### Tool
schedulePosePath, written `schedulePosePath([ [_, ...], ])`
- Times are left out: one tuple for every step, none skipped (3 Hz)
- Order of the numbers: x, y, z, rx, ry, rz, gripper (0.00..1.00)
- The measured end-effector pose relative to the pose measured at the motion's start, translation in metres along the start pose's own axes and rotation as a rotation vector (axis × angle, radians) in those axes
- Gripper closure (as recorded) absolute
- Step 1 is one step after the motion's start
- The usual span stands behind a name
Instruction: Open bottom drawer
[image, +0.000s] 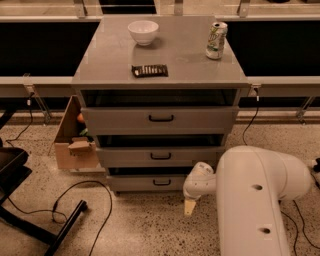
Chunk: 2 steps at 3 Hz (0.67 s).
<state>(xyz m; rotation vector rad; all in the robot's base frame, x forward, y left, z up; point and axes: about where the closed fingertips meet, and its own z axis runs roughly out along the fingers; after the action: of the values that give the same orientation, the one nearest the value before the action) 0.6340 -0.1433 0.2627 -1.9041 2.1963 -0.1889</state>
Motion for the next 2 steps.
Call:
schedulePosePath([
  [-0.0028, -0.0405, 0.0191, 0.055, 0.012, -0.02, 0.0],
  [-0.0028, -0.0405, 0.0192, 0.055, 0.012, -0.02, 0.0],
])
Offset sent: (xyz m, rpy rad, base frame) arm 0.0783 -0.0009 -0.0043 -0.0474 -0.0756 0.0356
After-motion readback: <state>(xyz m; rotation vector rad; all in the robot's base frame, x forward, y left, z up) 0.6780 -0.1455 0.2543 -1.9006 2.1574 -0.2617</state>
